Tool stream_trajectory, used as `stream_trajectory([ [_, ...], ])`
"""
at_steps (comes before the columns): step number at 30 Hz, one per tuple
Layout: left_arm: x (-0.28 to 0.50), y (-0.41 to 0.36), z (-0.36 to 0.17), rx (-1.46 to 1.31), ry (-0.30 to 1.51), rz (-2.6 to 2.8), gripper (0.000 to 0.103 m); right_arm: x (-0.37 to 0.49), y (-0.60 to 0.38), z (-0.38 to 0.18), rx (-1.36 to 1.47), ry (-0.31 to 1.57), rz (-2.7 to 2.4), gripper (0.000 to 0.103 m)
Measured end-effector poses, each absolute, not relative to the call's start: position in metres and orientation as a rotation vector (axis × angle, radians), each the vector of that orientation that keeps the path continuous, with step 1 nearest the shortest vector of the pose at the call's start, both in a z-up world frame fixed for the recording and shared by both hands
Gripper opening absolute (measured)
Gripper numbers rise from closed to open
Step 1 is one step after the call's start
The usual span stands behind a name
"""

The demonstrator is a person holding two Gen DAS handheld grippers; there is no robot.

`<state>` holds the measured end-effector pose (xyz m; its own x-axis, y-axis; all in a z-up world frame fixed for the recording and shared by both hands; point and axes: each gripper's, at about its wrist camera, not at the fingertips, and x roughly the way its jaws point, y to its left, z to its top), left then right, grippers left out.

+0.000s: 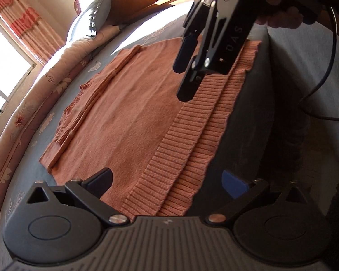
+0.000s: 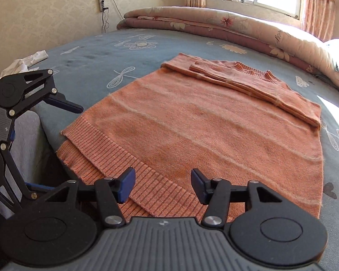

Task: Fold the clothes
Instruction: 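Bring the open left gripper to the hem while the right gripper rolls beside it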

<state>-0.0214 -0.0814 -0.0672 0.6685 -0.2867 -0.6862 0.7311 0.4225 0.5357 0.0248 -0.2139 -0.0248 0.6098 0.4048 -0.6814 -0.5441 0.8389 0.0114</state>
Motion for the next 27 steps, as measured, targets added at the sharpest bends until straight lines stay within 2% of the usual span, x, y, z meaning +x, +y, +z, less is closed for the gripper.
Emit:
stream_trajectory([
  [10, -0.018, -0.102, -0.093, 1.078, 0.497, -0.624, 0.103, 0.022, -0.226, -0.020, -0.184, 0.709, 0.517, 0.067],
  [21, -0.019, -0.093, -0.079, 1.065, 0.454, -0.563, 0.103, 0.010, -0.219, -0.016, -0.228, 0.652, 0.593, 0.069],
  [24, -0.017, -0.091, -0.074, 1.048, 0.451, -0.550, 0.103, 0.003, -0.210, -0.018, -0.269, 0.640, 0.673, 0.076],
  [27, -0.015, -0.089, -0.069, 1.031, 0.448, -0.537, 0.103, -0.002, -0.196, -0.026, -0.326, 0.646, 0.729, 0.076],
])
